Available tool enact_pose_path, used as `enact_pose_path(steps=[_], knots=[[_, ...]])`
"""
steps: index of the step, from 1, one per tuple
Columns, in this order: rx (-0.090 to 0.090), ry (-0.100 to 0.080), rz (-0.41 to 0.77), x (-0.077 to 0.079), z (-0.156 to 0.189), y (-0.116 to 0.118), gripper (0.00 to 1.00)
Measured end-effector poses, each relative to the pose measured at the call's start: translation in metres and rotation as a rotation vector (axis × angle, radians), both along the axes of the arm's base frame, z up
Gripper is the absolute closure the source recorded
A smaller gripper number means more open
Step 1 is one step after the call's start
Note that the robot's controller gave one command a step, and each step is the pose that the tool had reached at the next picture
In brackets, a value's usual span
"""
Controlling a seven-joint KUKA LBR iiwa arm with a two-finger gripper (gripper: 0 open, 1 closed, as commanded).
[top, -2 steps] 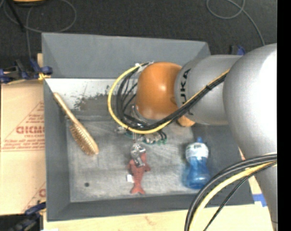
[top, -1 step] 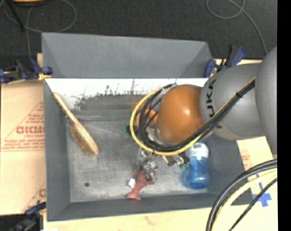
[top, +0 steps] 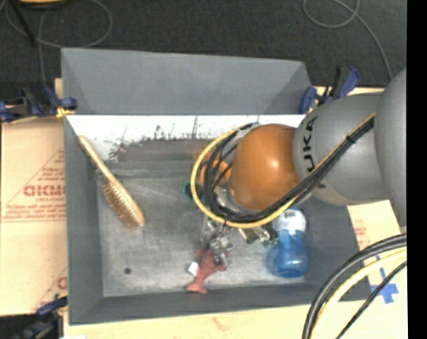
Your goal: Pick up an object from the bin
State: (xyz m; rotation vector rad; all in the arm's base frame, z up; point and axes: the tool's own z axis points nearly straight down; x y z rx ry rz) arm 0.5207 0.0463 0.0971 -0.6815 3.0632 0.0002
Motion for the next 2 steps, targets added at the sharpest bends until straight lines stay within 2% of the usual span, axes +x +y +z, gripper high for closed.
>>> enact_pose_path(steps=[1, 2], knots=[[0.0, -0.004, 0.166, -0.0049, -0.0053, -0.0059, 1.0], [0.0, -0.002, 0.491, 0.0018, -0.0086, -0.0108, 1.0]])
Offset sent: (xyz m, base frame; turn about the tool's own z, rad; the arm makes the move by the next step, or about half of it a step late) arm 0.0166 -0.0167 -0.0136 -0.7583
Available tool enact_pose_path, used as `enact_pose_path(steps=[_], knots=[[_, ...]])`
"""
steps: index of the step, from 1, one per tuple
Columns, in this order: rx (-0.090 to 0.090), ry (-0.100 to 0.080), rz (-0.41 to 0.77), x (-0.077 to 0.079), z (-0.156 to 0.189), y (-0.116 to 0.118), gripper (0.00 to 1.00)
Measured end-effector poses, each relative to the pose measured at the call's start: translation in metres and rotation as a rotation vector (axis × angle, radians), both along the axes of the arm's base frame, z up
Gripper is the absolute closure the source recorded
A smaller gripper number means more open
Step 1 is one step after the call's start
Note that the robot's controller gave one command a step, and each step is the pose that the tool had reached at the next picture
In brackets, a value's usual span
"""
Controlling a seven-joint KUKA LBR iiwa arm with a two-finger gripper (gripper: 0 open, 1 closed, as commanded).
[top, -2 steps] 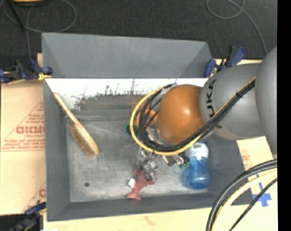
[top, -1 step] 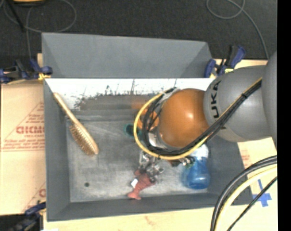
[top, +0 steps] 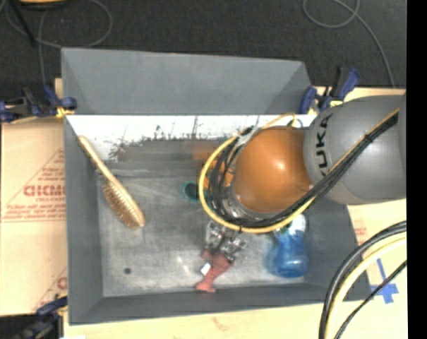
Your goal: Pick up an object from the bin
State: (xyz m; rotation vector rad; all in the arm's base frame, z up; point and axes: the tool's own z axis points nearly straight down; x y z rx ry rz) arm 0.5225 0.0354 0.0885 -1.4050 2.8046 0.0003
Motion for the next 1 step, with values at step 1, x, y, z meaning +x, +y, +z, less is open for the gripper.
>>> enact_pose_path(steps=[1], knots=[[0.001, 0.005, -0.312, -0.0108, 0.2033, -0.0109, 1.0]])
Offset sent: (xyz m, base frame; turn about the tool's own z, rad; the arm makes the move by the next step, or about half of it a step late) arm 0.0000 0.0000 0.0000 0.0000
